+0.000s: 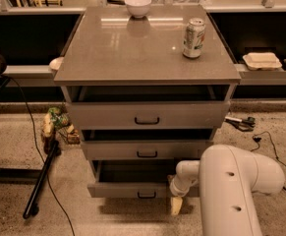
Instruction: Open bottom drawer
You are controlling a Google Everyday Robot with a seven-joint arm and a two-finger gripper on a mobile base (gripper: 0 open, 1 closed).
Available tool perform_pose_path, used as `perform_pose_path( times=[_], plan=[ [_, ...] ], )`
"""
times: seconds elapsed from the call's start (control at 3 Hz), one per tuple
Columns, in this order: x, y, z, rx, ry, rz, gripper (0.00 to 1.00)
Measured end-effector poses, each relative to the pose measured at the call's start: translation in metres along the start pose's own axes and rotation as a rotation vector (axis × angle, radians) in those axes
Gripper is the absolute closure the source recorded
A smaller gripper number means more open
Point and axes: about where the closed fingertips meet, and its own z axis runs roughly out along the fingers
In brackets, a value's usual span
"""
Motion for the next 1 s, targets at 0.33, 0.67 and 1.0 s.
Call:
perform_pose_path(
  times=[0.33,0.67,1.0],
  plan=[
    [0.001,0.032,-0.002,-0.049,0.026,-0.014,0.00],
    [0.007,0.057,-0.001,-0.092,0.024,-0.015,0.18],
    [0.007,0.061,-0.006,-0.099,0.025,-0.016,0.41]
  ],
)
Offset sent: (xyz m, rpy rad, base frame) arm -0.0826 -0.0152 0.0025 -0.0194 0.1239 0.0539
